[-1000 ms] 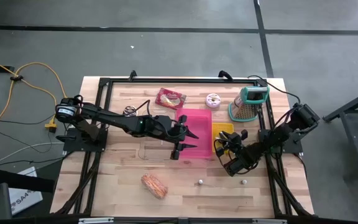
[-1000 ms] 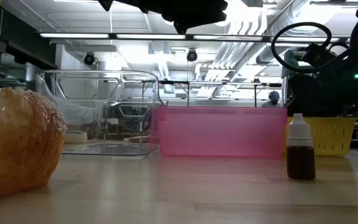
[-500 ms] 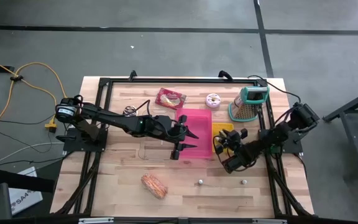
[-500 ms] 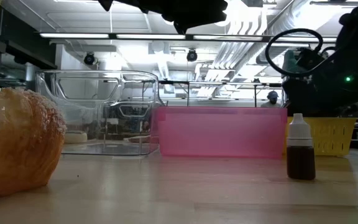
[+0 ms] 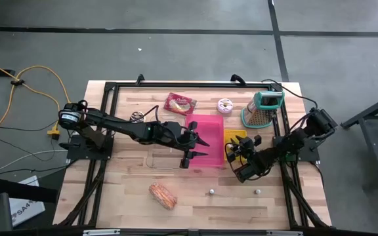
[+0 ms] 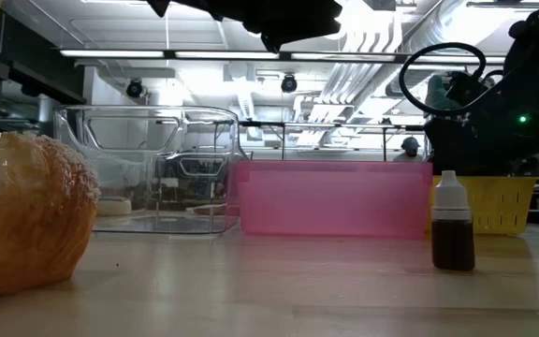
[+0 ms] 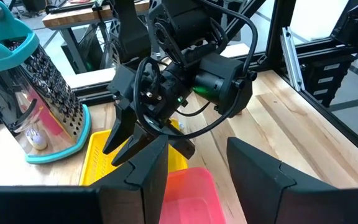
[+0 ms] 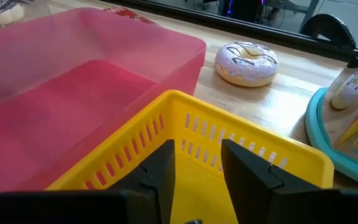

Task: Pick & Place Food Item
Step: Put the left brown food coloring bottle into the yellow bin

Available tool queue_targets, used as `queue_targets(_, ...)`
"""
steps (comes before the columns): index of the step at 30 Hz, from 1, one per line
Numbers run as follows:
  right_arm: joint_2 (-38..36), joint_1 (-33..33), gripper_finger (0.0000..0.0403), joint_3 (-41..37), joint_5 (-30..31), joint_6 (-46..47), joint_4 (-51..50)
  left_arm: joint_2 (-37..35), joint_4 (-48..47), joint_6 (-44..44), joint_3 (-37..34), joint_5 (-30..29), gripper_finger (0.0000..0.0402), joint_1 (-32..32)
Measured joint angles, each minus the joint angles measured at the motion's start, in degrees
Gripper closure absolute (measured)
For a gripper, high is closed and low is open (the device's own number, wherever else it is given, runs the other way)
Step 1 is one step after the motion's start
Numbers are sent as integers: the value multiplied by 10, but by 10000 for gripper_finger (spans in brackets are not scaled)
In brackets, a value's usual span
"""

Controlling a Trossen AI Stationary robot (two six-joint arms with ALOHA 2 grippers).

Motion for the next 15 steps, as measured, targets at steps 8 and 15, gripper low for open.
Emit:
queue_targets(8,0,0,285,0,0,0,0,0,0,0,0,0,242,0)
queue_targets(15,0,0,283,0,3,-19,0,0,0,-2,0,0,242,0)
